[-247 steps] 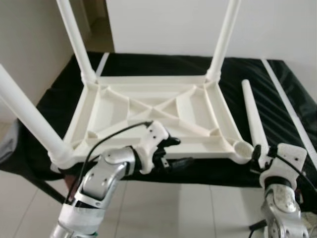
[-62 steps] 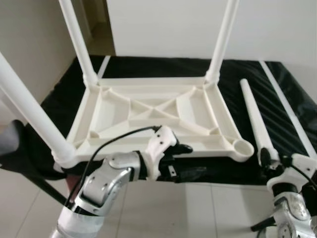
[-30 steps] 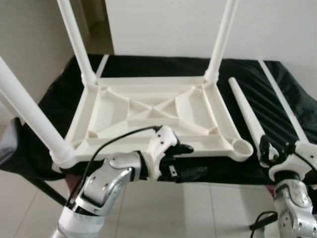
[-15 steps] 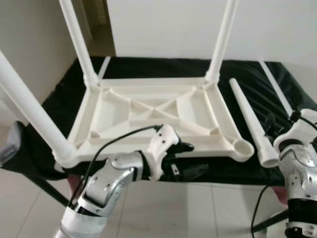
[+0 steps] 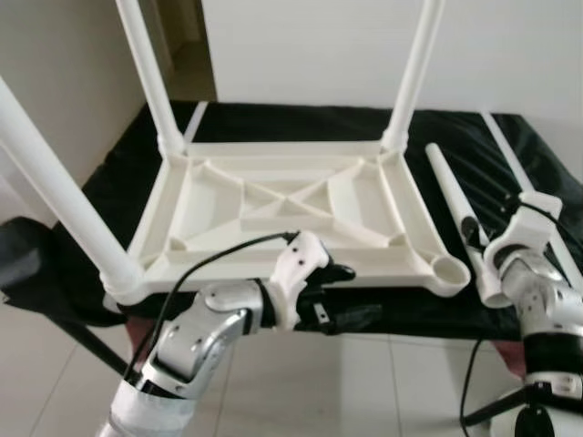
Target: Building children table
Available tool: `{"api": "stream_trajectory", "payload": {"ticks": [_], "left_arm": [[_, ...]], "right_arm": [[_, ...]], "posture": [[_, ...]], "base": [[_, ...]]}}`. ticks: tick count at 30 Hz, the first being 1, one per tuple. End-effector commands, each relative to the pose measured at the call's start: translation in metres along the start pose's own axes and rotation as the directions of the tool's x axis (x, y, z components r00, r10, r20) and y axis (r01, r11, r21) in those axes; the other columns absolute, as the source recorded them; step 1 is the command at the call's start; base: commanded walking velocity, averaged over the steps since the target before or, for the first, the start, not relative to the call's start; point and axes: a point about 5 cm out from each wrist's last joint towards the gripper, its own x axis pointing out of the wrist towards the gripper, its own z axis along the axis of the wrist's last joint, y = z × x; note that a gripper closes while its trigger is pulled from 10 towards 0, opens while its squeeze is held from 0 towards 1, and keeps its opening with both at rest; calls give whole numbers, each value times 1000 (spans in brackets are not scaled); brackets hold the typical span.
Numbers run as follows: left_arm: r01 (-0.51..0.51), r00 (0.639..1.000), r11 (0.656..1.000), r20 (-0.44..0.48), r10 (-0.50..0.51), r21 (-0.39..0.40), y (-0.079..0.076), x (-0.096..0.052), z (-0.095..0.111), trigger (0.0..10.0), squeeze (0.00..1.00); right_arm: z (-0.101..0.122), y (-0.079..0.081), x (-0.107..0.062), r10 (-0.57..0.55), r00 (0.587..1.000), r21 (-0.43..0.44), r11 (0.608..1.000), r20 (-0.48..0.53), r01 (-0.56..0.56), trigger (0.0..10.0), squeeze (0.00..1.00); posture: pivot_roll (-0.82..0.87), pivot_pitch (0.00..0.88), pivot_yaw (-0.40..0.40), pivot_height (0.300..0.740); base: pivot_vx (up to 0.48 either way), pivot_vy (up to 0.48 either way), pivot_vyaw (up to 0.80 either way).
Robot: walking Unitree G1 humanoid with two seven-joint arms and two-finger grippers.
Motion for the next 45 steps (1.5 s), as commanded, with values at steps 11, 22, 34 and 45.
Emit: {"api": "stream_trajectory", "payload": {"ticks": [11, 22, 34, 45], "left_arm": [[-7, 1000, 1000, -9, 7, -13, -6, -2, -3, 10000, 0], [-4, 1000, 999, -19, 3, -36, -11, -4, -5, 10000, 0], [4, 1000, 999, -25, -5, -42, -11, -5, -5, 10000, 0], [1, 1000, 999, -25, -2, -47, -13, -5, -4, 10000, 0]], "right_arm": [[-5, -9, 10, -21, 990, -42, 999, -143, 15, 10000, 0], [-40, -7, 12, 9, 946, -68, 997, -324, -32, 10000, 0], [-56, -12, 9, 37, 903, 96, 995, -428, 5, 7412, 0], [-61, -15, 4, 27, 893, 75, 997, -450, 8, 10000, 0]], "posture": [[4, 35, -21, 740], [9, 46, -14, 740], [0, 44, -2, 740], [0, 60, -1, 740]], "base": [[0, 0, 0], [0, 0, 0], [0, 0, 0], [0, 0, 0]]}}
